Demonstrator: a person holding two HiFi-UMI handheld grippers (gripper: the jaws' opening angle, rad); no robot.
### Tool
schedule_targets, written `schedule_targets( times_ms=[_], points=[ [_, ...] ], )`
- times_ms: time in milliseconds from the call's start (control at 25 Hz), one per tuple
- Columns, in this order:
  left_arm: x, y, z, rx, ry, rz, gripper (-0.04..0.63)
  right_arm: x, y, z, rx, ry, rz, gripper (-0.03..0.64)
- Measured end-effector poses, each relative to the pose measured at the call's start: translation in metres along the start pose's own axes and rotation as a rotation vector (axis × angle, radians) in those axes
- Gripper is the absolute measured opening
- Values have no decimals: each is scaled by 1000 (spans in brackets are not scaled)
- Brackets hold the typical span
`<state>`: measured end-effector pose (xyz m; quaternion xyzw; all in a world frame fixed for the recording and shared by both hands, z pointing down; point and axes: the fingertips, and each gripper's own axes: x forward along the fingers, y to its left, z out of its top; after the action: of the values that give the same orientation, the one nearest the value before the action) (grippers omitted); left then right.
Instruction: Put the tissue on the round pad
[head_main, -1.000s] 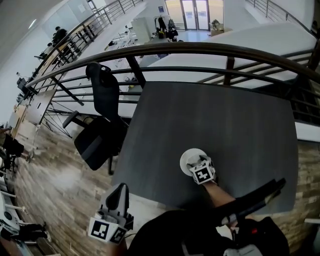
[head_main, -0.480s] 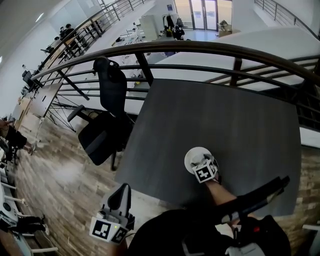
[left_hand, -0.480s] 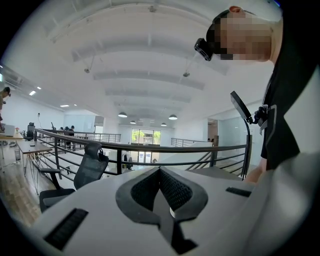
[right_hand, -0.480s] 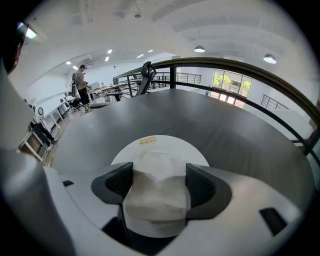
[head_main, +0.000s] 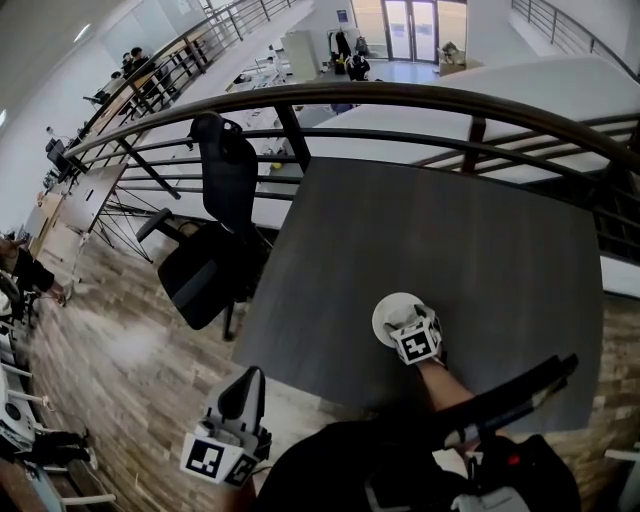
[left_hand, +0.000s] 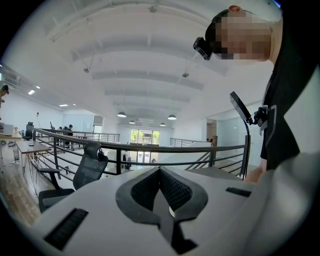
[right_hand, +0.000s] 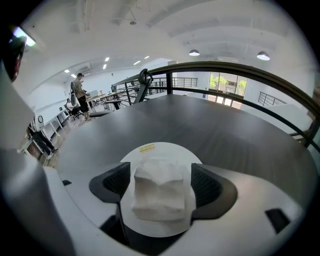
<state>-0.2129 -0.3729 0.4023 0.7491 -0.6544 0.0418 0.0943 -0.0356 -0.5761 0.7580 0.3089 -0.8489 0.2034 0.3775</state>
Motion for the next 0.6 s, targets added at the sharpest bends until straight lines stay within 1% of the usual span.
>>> schedule_targets(
  times_ms=[120,200,280,440,520,600],
  points=[
    [6,1,0,-3,-11,-12,4,-14,-2,23,15,-79,-7,362],
    [11,-1,0,-7,-18,-31,5,-31,-4,40,16,-139,-28,362],
    [17,-5,1,-8,-21,-58,4,-51,-4,58,8,-194,-41,362],
    [25,-18,5,-2,-32,-126,3,-95,4,95,5,-340,-23,354],
    [27,-23,6,4,-38,-155,5,-118,8,111,-5,-414,-24,259],
    [28,-25,3,7,-41,-177,3,-141,17,124,-18,-478,-21,228]
  ],
)
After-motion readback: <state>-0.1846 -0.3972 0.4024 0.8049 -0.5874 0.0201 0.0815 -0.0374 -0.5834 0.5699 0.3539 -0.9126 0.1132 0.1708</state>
